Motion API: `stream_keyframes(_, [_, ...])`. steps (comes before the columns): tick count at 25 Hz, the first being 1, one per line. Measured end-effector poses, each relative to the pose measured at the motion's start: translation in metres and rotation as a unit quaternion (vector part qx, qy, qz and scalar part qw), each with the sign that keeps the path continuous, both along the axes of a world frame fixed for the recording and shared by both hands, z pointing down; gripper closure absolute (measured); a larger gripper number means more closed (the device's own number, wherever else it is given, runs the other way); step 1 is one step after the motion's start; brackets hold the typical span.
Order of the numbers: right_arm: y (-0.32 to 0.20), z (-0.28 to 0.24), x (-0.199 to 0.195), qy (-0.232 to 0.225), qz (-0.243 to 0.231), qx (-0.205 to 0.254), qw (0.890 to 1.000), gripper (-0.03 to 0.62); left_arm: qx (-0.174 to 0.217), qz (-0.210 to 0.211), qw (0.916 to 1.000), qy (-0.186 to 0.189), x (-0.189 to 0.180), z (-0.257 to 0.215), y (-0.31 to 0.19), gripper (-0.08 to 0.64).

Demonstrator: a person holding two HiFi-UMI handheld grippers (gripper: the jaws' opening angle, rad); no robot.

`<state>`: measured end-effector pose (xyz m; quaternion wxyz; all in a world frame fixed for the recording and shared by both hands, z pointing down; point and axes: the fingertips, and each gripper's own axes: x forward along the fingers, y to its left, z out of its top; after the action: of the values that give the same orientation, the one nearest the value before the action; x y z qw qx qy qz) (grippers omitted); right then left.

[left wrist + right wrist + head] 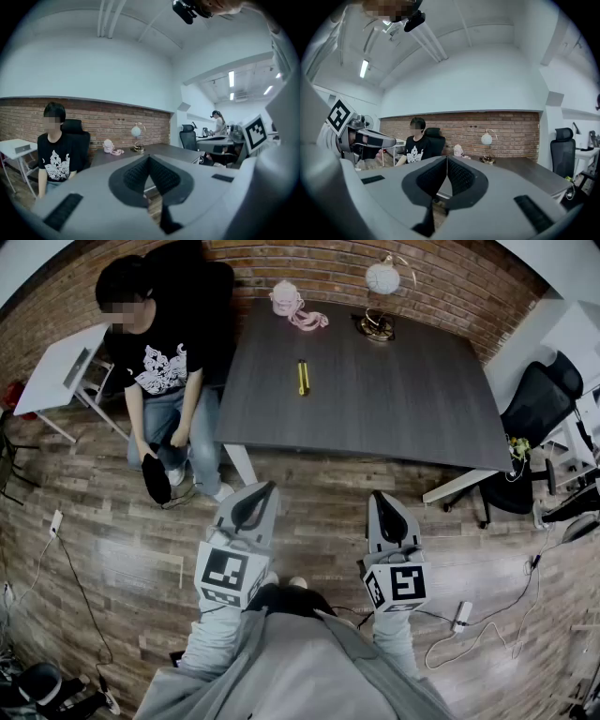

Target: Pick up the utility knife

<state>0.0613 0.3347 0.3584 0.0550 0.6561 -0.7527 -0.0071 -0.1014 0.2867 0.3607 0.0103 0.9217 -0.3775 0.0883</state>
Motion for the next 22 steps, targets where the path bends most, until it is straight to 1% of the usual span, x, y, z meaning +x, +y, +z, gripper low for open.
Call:
stream_keyframes(6, [0.009,0.002,0.010,-0.019,-0.007,0.005,1.000,0.571,0.003,-0.021,0.9998,0.005,-0.001,-0.002,0.006,0.541])
stream_keyframes(11, [0.000,0.005,0.010,-0.027,-0.014,0.003,1.000,0.571,0.009,-0.025,0.9996,0.005,0.001,-0.007,-0.001,0.541])
stream_keyframes(17, [-0.033,0.012,0.006,-0.031,-0.022,-0.003,0.999,0.571,0.013,-0.021,0.9997,0.000,0.006,-0.001,-0.031,0.541])
stream_keyframes(22, [-0.082,0.012,0.004,-0.031,-0.022,-0.005,0.999,0.571,0.013,-0.015,0.9998,0.005,0.008,0.000,-0.079,0.541])
